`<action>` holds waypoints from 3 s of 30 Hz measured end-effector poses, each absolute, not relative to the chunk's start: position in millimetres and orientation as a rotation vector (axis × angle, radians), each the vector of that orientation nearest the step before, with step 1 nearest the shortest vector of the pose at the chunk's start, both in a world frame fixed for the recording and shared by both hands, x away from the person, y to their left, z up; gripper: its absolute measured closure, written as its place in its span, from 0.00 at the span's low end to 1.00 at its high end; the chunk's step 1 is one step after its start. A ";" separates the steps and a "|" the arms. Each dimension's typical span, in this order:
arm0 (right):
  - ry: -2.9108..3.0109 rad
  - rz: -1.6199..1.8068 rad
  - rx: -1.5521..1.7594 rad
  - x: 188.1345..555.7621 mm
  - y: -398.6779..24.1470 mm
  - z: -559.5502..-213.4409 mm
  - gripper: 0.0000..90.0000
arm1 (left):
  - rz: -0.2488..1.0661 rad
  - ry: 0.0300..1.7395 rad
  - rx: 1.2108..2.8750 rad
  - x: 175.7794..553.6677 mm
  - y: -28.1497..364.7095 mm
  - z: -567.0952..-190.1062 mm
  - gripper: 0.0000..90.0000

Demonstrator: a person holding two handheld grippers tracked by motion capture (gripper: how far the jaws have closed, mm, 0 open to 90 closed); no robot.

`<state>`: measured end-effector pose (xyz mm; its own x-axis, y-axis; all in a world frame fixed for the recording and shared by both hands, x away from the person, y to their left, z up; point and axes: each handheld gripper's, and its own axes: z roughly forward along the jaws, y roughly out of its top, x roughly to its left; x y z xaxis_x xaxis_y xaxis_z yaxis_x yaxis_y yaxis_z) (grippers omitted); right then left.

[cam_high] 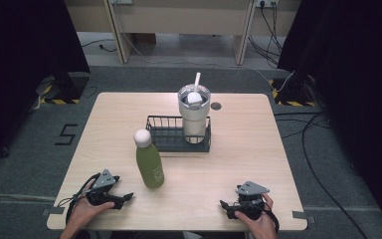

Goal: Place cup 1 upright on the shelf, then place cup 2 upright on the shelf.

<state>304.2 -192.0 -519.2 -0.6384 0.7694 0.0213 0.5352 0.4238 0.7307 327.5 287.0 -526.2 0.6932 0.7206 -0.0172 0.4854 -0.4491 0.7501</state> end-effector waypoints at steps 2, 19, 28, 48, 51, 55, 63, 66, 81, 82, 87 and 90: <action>2.369 1.013 1.112 303.2 -190.8 -520.5 0.16 | 0.393 0.919 2.135 327.5 287.0 -526.2 0.15; 2.421 0.995 1.070 301.2 -188.8 -522.9 0.00 | 0.393 0.920 2.134 327.5 286.9 -526.3 0.15; 2.414 1.000 1.068 301.0 -188.9 -523.3 0.00 | 0.394 0.920 2.131 327.1 286.7 -526.4 0.15; 2.408 1.006 1.066 300.7 -189.1 -523.8 0.00 | 0.387 0.873 2.106 324.7 290.2 -524.7 0.17; 2.407 1.006 1.070 300.4 -189.1 -523.8 0.00 | 0.397 0.850 2.083 323.7 289.1 -522.4 0.17; 2.405 1.008 1.070 300.3 -189.1 -524.0 0.00 | 0.414 0.814 2.049 321.8 286.1 -520.1 0.17; 2.404 1.008 1.071 300.2 -189.1 -524.0 0.00 | 0.426 0.782 1.987 320.8 278.5 -517.5 0.17; 2.404 1.009 1.070 300.2 -189.2 -524.1 0.00 | 0.420 0.779 1.950 321.1 275.9 -515.7 0.17; 2.399 1.010 1.072 299.8 -189.4 -524.2 0.00 | 0.406 0.756 1.844 327.6 268.3 -507.2 0.17; 2.399 1.009 1.073 299.8 -189.3 -524.2 0.00 | 0.405 0.754 1.841 328.1 267.4 -506.8 0.17; 2.399 1.009 1.072 299.7 -189.4 -524.2 0.00 | 0.403 0.726 1.852 330.8 261.5 -504.8 0.17; 2.399 1.010 1.073 299.7 -189.4 -524.2 0.00 | 0.406 0.719 1.844 332.6 258.9 -502.3 0.17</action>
<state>299.7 -189.4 -524.2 -0.6645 0.7473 -0.0070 0.5173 0.4667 0.7174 332.6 258.9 -502.3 0.7601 0.6473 -0.0573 0.2849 -0.2528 0.9246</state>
